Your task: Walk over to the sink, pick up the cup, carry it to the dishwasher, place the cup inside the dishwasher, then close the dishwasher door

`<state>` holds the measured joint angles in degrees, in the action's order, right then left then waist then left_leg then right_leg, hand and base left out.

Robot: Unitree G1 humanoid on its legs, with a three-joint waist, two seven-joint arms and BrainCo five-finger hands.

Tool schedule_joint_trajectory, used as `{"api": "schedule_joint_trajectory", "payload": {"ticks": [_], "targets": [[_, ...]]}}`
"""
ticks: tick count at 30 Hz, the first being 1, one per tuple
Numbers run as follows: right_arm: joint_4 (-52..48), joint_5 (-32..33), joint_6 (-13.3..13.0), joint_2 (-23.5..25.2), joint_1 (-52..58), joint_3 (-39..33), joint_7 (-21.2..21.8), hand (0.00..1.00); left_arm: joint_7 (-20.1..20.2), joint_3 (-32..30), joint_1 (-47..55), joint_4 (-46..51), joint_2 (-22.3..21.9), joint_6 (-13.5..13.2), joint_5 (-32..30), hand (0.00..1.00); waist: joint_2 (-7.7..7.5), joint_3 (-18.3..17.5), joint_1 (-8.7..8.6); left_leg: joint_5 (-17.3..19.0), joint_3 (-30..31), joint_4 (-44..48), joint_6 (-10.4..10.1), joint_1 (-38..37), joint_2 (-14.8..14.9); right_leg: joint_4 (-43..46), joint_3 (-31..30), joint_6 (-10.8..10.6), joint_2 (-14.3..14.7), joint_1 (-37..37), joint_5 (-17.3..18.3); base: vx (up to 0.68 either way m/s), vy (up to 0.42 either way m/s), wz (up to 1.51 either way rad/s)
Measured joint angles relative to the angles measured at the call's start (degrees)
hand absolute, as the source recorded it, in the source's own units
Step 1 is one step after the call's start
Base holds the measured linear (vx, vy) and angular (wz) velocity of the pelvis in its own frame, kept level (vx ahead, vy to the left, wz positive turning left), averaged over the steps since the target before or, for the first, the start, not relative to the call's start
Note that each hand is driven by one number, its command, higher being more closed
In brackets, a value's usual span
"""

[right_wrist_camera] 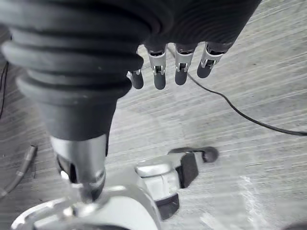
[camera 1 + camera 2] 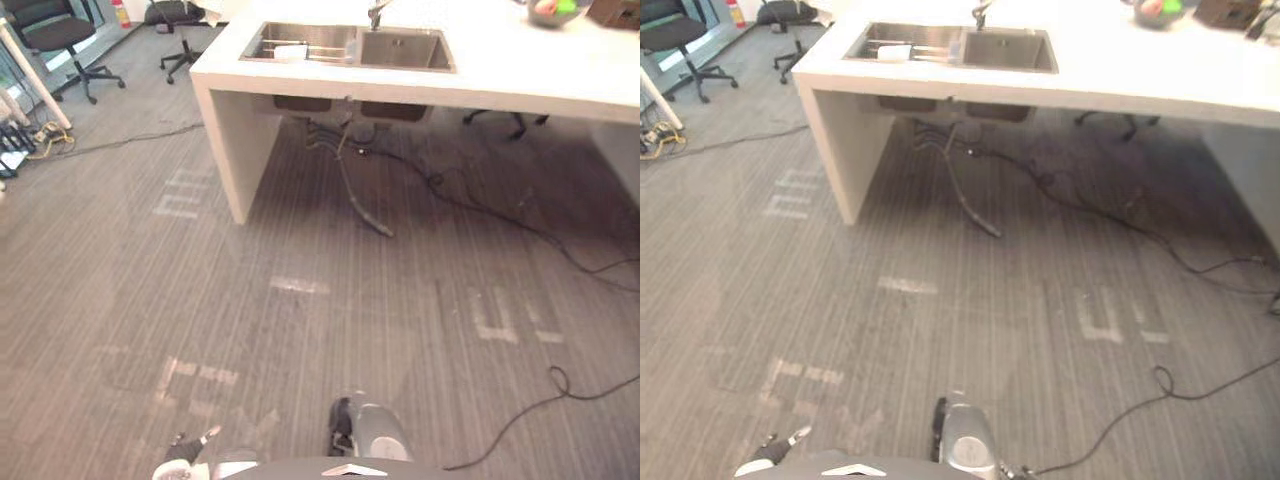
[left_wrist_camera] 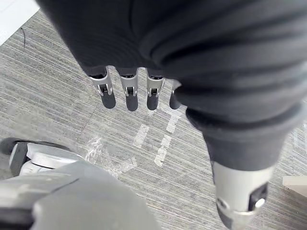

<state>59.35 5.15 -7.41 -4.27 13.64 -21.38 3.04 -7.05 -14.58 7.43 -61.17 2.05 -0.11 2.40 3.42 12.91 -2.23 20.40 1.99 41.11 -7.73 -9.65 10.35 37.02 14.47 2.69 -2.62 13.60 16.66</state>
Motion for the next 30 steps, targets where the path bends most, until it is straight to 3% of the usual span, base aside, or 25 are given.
{"api": "schedule_joint_trajectory", "payload": {"ticks": [1, 2, 3, 4, 5, 7, 9, 11, 12, 14, 15, 16, 17, 18, 21, 22, 23, 24, 25, 26, 27, 28, 30], "targets": [[0.0, 0.0, -0.3, -0.1, 0.3, -0.2, 0.2, 0.0, 0.0, -1.3, 0.2, 0.0, -0.5, 0.0, 0.0, 0.0, 0.45, -0.3, -0.25, -2.4, -0.3, 2.8, 0.4, 0.7, -0.2, -0.2, 0.6, 0.4, 0.6, -0.9, 0.8, 0.41, -0.209, 0.23], [0.2, -0.1, -0.7, -0.2, 0.4, -0.1, 0.2, 0.0, 0.0, -3.1, 0.1, 0.1, -0.9, 0.0, 0.0, 0.0, 0.61, -0.8, -0.61, -7.7, -0.2, 7.6, 0.1, 2.5, 0.8, -0.9, 1.4, 0.7, 1.7, -3.0, 1.9, 0.37, -0.224, 0.11], [0.2, -0.1, -1.2, -0.5, 0.2, 0.5, 0.6, 0.0, 0.0, -3.7, 0.5, 0.1, -1.2, 0.0, 0.2, 0.0, 0.27, -1.0, -0.32, -16.3, -0.7, 14.9, -0.4, 6.2, 2.9, -3.9, 1.2, 1.0, 3.4, -6.0, 2.1, 0.36, -0.216, 0.03], [0.2, 0.0, -1.4, -0.6, 0.2, 0.8, 0.9, 0.0, 0.0, -4.0, 0.7, 0.2, -1.2, 0.0, 0.3, 0.0, 0.58, -1.3, -0.1, -16.9, -1.3, 19.6, 0.3, 8.8, 4.2, -5.8, 1.2, 1.4, 4.5, -7.7, 1.8, 0.35, -0.177, -0.2], [0.5, 0.5, -1.7, -0.9, -0.3, 1.0, 1.6, 0.0, -0.1, -4.3, 0.9, 0.4, -1.1, -0.1, 0.9, 0.0, 0.3, -1.4, 0.36, -14.4, -3.4, 27.7, 2.5, 13.1, 5.6, -10.0, 0.6, 2.3, 6.0, -11.6, 1.2, 0.37, -0.125, -0.24], [2.0, 2.1, -2.3, -0.9, -1.4, 1.3, 1.9, 0.0, -0.3, -4.8, 1.7, 1.4, -0.8, -0.5, 1.7, 0.0, -1.05, -1.8, 0.9, -10.5, -6.1, 29.9, 2.6, 18.3, 4.6, -17.6, -0.4, 2.5, 6.7, -17.9, -1.1, 0.38, -0.094, -0.27], [3.5, 3.7, -2.6, -1.0, -3.8, 2.2, 2.1, 0.0, -0.4, -5.0, 2.2, 2.5, -1.0, -2.9, 2.2, 0.0, -1.99, -1.7, 2.19, -5.7, -12.1, 17.7, 3.4, 23.1, 2.2, -25.6, -2.5, 1.5, 6.7, -24.0, -4.3, 0.4, -0.042, -0.49], [4.6, 3.8, -2.9, -1.0, -5.5, 2.0, 2.2, 0.0, -0.3, -4.9, 2.1, 2.5, -0.8, -3.9, 2.7, 0.0, -2.56, -1.3, 2.59, -4.7, -16.0, 3.8, 3.7, 23.8, -0.3, -28.1, -3.8, 0.8, 5.6, -26.3, -4.5, 0.37, 0.048, -0.54], [4.6, 3.6, -3.6, -0.8, -6.6, 1.5, 2.8, 0.0, -0.4, -4.5, 2.1, 2.4, -0.7, -4.8, 3.8, 0.0, -2.81, -1.2, 2.83, -8.3, -17.3, -12.3, 4.4, 23.3, -3.7, -29.2, -4.6, -0.6, 3.8, -27.9, -3.8, 0.47, 0.145, -0.6], [4.5, 3.5, -4.2, -0.7, -7.4, 0.8, 3.2, 0.0, -1.0, -3.2, 2.0, 1.8, -0.7, -5.5, 5.4, 0.0, -2.38, -1.3, 3.18, -14.2, -16.8, -26.5, 4.3, 22.0, -5.3, -30.7, -5.0, -2.1, 2.7, -29.9, -2.8, 0.43, 0.179, -0.46], [4.5, 3.5, -4.7, -0.7, -7.3, 0.9, 3.2, 0.0, -1.5, -2.6, 2.0, 1.3, -0.6, -6.0, 7.0, 0.0, -2.1, -1.1, 3.3, -19.3, -16.3, -31.2, 4.2, 21.5, -5.2, -31.7, -5.9, -3.3, 2.0, -32.0, -1.6, 0.41, 0.239, -0.29], [4.5, 3.5, -4.8, -0.7, -7.2, 1.1, 3.1, 0.0, -1.7, -2.2, 2.1, 0.7, -0.6, -6.6, 8.2, 0.0, -2.38, -1.3, 3.8, -24.3, -17.2, -30.9, 6.1, 21.1, -6.3, -31.8, -6.1, -4.4, 0.6, -33.4, 0.0, 0.5, 0.293, -0.19], [4.6, 3.5, -4.7, -0.3, -7.3, 1.4, 2.8, 0.0, -2.1, -0.9, 1.6, 0.5, 0.1, -7.3, 8.8, 0.0, -2.75, -1.4, 3.78, -24.6, -17.8, -29.3, 7.9, 21.6, -7.4, -31.5, -6.0, -5.0, -0.6, -33.6, 1.0, 0.52, 0.281, 0.03], [4.6, 3.5, -4.6, -0.3, -7.5, 2.3, 2.4, 0.0, -2.8, 0.6, 0.1, 0.2, 0.8, -7.9, 8.8, 0.0, -3.56, -1.0, 3.49, -22.5, -17.9, -26.2, 10.6, 23.0, -8.3, -29.9, -5.9, -5.0, -1.8, -33.1, 1.0, 0.42, 0.221, 0.11], [4.7, 3.5, -3.5, 0.3, -7.7, 1.8, 1.6, 0.0, -3.3, 3.8, -2.0, -0.4, 2.6, -8.7, 8.7, 0.0, -4.34, -0.9, 3.64, -16.2, -17.7, -19.8, 11.9, 24.3, -9.7, -19.9, -6.1, -6.0, -4.3, -30.2, 1.5, 0.39, 0.211, 0.19], [5.0, 3.5, -3.3, 0.8, -7.1, 0.3, 1.6, 0.0, -4.0, 4.2, -2.3, -0.3, 3.0, -9.3, 8.5, 0.0, -5.5, -1.5, 3.67, -12.6, -17.8, -18.0, 13.1, 22.6, -11.4, -8.0, -6.1, -10.2, -6.9, -26.9, 1.6, 0.42, 0.216, 0.18], [5.1, 3.5, -3.2, 1.0, -7.1, 0.1, 1.6, 0.0, -4.1, 4.5, -2.4, -0.3, 3.2, -9.4, 8.4, 0.0, -5.8, -1.6, 3.61, -11.9, -17.8, -17.8, 13.5, 22.1, -11.9, -5.2, -6.2, -10.8, -7.6, -25.9, 1.0, 0.51, 0.237, 0.16], [5.2, 3.6, -2.6, 1.5, -6.9, -1.0, 1.6, 0.0, -4.6, 6.2, -2.8, -0.1, 4.0, -9.8, 8.0, 0.0, -6.67, -2.0, 3.51, -9.8, -17.8, -17.4, 14.0, 19.8, -13.3, 7.5, -7.7, -11.3, -10.0, -21.0, -4.0, 0.26, 0.114, 0.06], [5.2, 3.6, -2.3, 1.6, -7.0, -1.4, 1.6, 0.0, -4.9, 6.7, -3.1, 0.1, 4.2, -9.9, 7.7, 0.0, -6.89, -1.9, 3.49, -8.9, -17.7, -17.5, 14.2, 18.2, -13.8, 13.8, -8.4, -10.8, -11.2, -18.4, -8.3, 0.49, 0.215, 0.01], [5.3, 4.0, -2.3, 1.6, -6.9, -1.5, 1.7, 0.0, -5.5, 8.2, -3.5, 1.7, 4.5, -10.1, 7.3, 0.0, -7.07, -1.3, 3.38, -7.8, -17.7, -18.7, 13.9, 14.3, -15.0, 26.8, -8.2, -9.2, -14.1, -12.9, -11.1, 0.37, 0.148, -0.03], [5.0, 4.9, -2.6, 1.6, -6.6, -1.7, 1.9, 0.0, -6.3, 9.1, -3.4, 4.6, 3.9, -10.7, 6.1, 0.0, -6.67, -1.1, 2.83, -6.9, -17.3, -20.1, 13.6, 10.4, -15.4, 35.4, -7.4, -6.9, -15.5, -8.1, -9.5, 0.37, 0.148, -0.02], [4.6, 5.1, -3.0, 1.6, -6.4, -1.6, 1.9, 0.0, -7.0, 9.7, -3.4, 6.2, 3.6, -11.3, 5.6, 0.0, -6.42, -1.1, 2.43, -6.5, -17.0, -21.0, 13.4, 8.8, -15.4, 37.6, -7.1, -6.3, -15.3, -5.7, -8.7, 0.32, 0.099, 0.16], [4.5, 6.3, -4.8, 1.6, -6.2, -1.4, 1.9, 0.0, -9.1, 11.6, -5.8, 13.3, 2.7, -12.6, 4.4, 0.0, -6.29, -1.3, 0.52, -5.9, -15.5, -23.8, 13.0, 4.5, -15.2, 34.7, -4.8, -5.4, -14.7, 2.5, -5.9, 0.35, 0.063, 0.35]]}}
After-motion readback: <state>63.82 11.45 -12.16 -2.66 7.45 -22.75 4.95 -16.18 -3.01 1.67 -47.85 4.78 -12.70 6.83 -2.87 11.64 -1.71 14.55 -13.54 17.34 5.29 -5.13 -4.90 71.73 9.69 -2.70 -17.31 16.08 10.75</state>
